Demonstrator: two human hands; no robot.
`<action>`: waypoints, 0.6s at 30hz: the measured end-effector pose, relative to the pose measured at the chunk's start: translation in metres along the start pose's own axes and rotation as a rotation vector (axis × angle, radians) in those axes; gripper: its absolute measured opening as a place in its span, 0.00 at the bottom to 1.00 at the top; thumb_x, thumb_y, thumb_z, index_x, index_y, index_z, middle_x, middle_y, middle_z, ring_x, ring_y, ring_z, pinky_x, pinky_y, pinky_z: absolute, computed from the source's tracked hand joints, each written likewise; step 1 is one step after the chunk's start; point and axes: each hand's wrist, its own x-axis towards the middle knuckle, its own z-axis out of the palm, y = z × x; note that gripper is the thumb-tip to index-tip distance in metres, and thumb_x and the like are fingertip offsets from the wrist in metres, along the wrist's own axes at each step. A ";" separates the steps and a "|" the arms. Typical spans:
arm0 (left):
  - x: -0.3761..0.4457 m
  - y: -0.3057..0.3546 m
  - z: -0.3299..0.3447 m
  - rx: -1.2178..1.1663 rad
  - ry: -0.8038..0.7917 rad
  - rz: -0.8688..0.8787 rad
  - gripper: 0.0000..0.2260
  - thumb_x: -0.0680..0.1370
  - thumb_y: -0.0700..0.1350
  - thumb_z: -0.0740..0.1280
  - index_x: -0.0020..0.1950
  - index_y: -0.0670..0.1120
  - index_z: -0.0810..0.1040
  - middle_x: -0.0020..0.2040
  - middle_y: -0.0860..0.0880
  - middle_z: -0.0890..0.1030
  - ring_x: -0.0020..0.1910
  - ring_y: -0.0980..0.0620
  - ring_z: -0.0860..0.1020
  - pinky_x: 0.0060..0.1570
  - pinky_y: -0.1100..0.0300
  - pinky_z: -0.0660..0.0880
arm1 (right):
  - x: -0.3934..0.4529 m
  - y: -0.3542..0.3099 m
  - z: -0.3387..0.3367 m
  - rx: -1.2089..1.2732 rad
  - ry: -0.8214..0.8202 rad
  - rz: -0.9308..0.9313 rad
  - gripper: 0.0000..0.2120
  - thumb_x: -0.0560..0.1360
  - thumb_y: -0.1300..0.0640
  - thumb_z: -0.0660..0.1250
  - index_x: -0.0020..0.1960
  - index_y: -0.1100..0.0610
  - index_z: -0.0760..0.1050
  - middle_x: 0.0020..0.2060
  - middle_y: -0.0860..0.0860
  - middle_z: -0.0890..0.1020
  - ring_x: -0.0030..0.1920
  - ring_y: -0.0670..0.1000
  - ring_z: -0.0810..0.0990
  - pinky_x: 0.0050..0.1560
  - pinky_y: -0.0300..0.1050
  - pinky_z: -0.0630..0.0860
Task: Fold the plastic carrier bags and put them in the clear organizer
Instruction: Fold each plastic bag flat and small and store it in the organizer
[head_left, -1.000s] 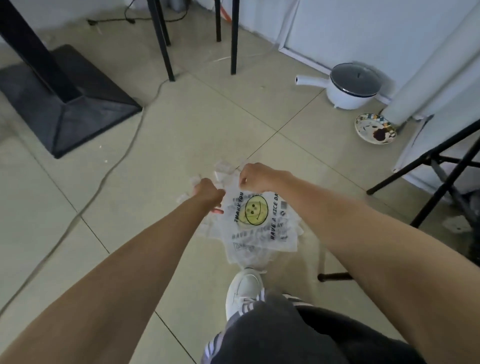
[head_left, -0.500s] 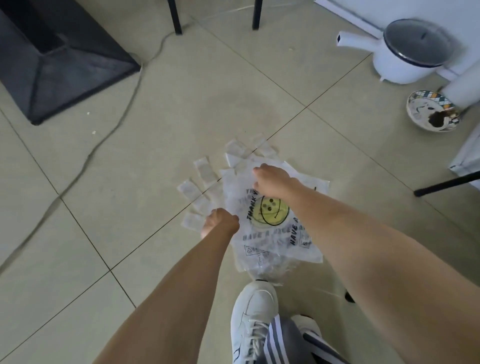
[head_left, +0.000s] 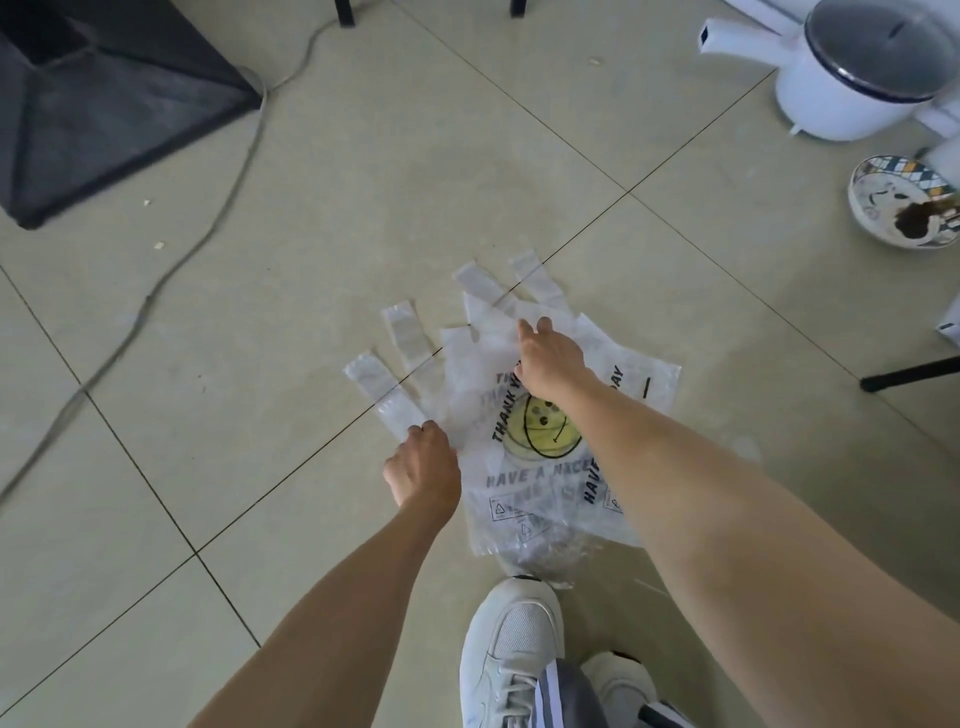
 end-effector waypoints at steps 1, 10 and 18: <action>0.001 -0.001 0.000 -0.028 0.027 0.012 0.07 0.81 0.43 0.59 0.55 0.43 0.73 0.48 0.48 0.75 0.39 0.48 0.75 0.36 0.57 0.68 | -0.001 0.001 0.001 0.012 0.020 -0.004 0.22 0.78 0.63 0.62 0.70 0.61 0.62 0.62 0.60 0.69 0.55 0.61 0.77 0.42 0.48 0.71; 0.003 0.006 -0.021 -0.249 0.317 0.088 0.06 0.82 0.43 0.51 0.52 0.42 0.65 0.36 0.46 0.75 0.31 0.44 0.74 0.28 0.57 0.64 | -0.007 0.012 -0.012 0.081 0.159 -0.039 0.04 0.76 0.66 0.64 0.48 0.62 0.77 0.48 0.56 0.75 0.44 0.56 0.77 0.40 0.47 0.75; -0.005 0.024 -0.046 -0.648 0.323 0.078 0.09 0.77 0.37 0.54 0.56 0.46 0.61 0.41 0.44 0.79 0.37 0.40 0.77 0.37 0.50 0.74 | -0.025 0.017 -0.069 0.261 0.179 0.070 0.03 0.77 0.61 0.62 0.48 0.61 0.72 0.41 0.55 0.81 0.42 0.57 0.81 0.42 0.48 0.75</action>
